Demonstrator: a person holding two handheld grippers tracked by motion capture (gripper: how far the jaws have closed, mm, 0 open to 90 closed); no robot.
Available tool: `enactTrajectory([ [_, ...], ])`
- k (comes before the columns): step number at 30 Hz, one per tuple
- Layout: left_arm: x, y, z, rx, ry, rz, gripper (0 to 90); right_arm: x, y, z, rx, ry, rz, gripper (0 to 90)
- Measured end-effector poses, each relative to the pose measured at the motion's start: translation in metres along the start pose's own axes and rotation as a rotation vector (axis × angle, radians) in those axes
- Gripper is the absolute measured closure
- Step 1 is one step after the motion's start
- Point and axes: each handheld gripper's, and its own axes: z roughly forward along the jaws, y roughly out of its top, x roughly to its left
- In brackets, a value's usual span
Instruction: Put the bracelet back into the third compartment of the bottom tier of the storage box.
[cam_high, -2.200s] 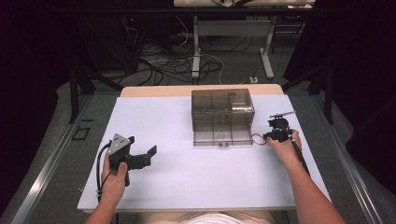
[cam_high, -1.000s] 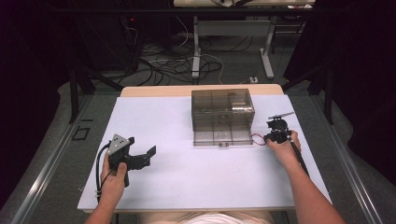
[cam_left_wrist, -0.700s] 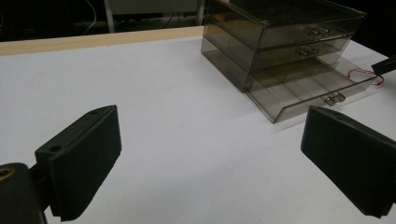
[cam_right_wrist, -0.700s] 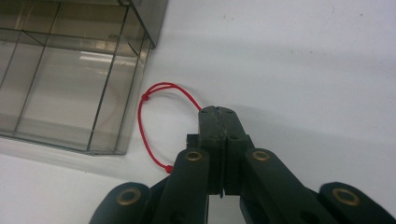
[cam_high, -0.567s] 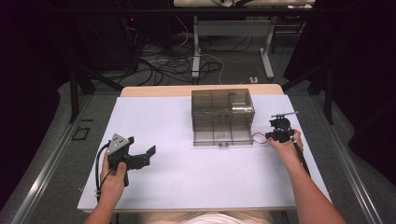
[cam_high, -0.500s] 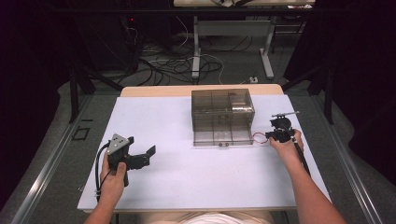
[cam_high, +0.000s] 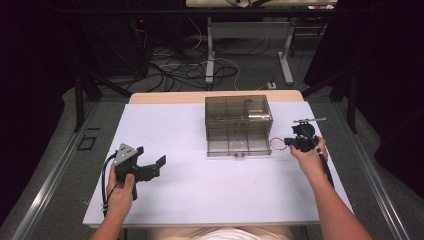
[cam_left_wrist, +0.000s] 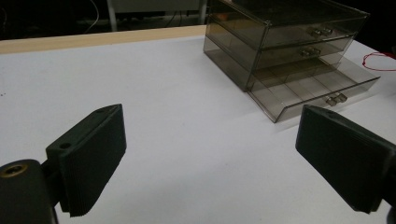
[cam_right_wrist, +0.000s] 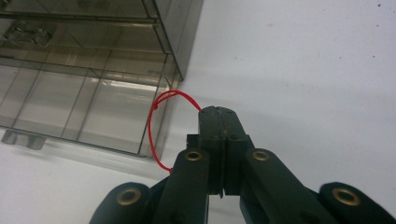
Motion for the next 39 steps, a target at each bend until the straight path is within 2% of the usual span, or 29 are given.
enactTrajectory([
  [13,-0.001,-0.001,0.001,-0.01,-0.009,0.002,9.0,0.008,0.004,-0.012,-0.052,0.026,0.005,90.0],
  [22,-0.003,-0.001,0.002,-0.011,-0.005,0.02,8.9,0.014,0.006,-0.018,-0.087,0.036,-0.019,90.0],
  [39,-0.004,-0.002,0.002,-0.018,-0.006,0.019,9.0,0.028,0.008,-0.021,-0.142,0.07,-0.056,90.0],
])
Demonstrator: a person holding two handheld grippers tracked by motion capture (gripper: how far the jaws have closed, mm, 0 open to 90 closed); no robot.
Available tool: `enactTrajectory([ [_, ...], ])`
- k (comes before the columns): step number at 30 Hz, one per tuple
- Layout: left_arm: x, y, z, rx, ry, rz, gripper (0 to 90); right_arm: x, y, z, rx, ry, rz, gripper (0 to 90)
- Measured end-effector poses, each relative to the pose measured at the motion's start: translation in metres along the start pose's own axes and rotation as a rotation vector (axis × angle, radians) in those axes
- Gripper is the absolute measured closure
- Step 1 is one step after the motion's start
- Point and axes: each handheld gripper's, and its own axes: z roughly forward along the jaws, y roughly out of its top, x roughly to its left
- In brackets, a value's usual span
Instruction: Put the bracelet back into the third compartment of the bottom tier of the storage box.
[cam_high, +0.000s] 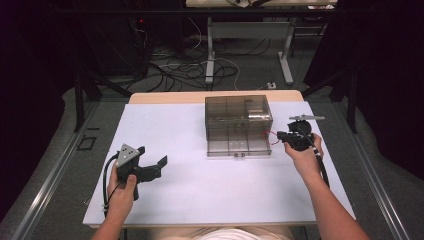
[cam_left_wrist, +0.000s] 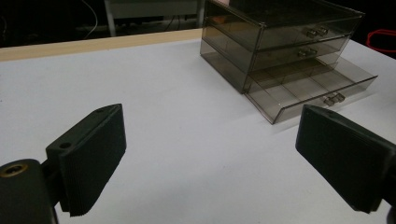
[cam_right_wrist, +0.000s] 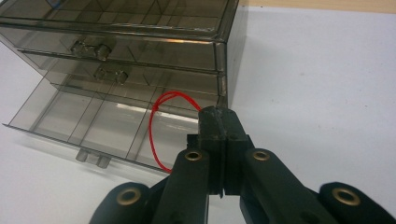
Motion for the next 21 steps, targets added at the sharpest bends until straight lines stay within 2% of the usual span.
enactTrajectory([
  [10,0.0,0.0,0.0,-0.002,-0.001,-0.003,9.0,0.009,-0.001,0.003,-0.012,0.019,-0.014,90.0],
  [11,0.0,0.0,0.0,-0.002,-0.001,-0.003,9.0,0.009,-0.001,0.004,-0.022,0.027,-0.026,90.0],
  [21,0.001,0.0,0.0,-0.004,0.002,0.0,9.5,0.016,-0.003,0.008,-0.033,0.046,-0.029,90.0],
])
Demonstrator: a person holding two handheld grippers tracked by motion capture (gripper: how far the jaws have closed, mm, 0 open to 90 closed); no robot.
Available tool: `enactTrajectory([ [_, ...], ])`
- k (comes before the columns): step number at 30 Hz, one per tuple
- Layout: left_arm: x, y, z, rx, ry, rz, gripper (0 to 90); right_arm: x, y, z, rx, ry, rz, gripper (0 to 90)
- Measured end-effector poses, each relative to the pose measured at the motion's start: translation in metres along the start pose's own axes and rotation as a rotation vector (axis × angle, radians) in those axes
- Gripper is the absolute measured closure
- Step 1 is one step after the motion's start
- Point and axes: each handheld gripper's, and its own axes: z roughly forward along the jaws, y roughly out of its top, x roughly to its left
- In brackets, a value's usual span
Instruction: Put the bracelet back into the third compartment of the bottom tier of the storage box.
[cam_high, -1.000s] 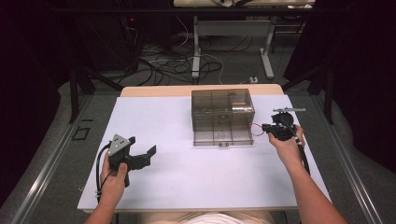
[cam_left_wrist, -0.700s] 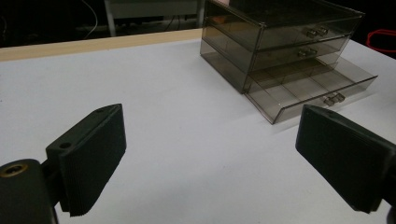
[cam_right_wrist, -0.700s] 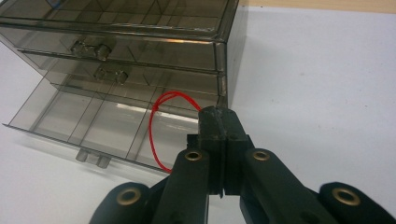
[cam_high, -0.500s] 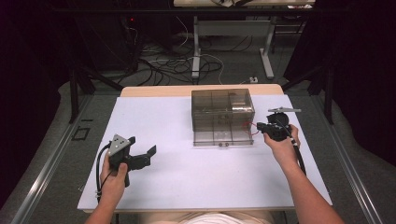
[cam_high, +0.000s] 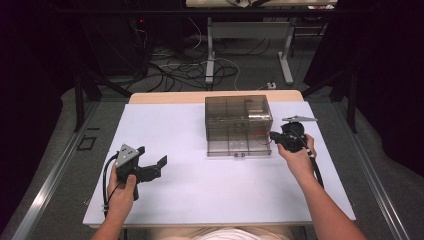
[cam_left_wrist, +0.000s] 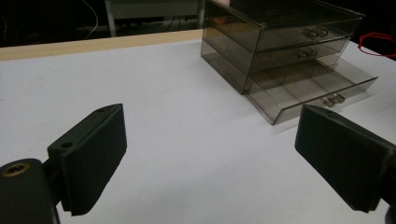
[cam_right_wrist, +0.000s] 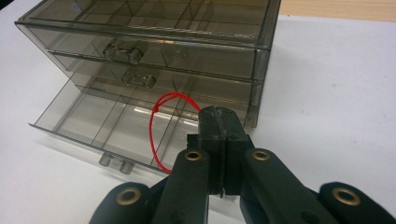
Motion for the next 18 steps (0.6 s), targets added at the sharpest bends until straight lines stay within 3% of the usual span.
enactTrajectory([
  [18,0.0,0.0,0.0,0.001,-0.001,-0.003,10.2,0.008,-0.004,0.015,0.016,-0.001,-0.026,90.0],
])
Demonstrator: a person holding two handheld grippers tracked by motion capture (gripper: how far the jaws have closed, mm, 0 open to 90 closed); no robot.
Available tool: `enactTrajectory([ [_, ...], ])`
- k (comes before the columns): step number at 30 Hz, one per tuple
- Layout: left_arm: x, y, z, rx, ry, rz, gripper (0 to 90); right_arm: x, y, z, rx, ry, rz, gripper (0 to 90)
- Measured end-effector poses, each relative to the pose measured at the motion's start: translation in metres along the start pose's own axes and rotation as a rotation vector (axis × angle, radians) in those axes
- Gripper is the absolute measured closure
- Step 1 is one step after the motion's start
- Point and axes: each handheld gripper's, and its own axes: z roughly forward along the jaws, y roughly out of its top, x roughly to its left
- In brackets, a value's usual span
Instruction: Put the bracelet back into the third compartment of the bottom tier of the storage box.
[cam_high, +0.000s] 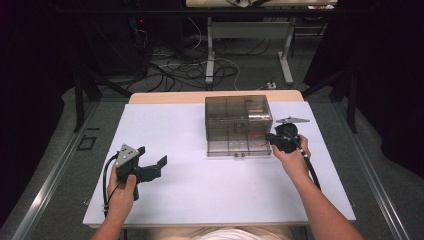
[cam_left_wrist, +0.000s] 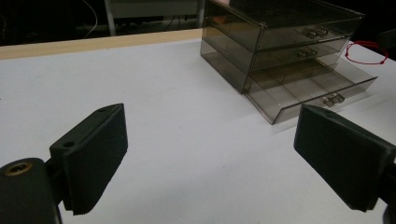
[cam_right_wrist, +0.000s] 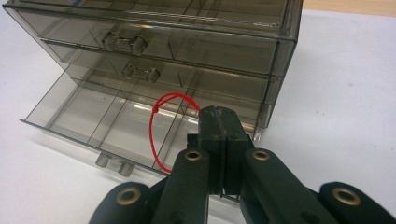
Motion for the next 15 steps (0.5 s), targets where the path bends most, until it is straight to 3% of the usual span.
enactTrajectory([
  [15,0.0,0.0,0.0,0.003,-0.003,-0.003,10.4,-0.006,-0.007,0.014,0.0,-0.003,0.009,90.0],
])
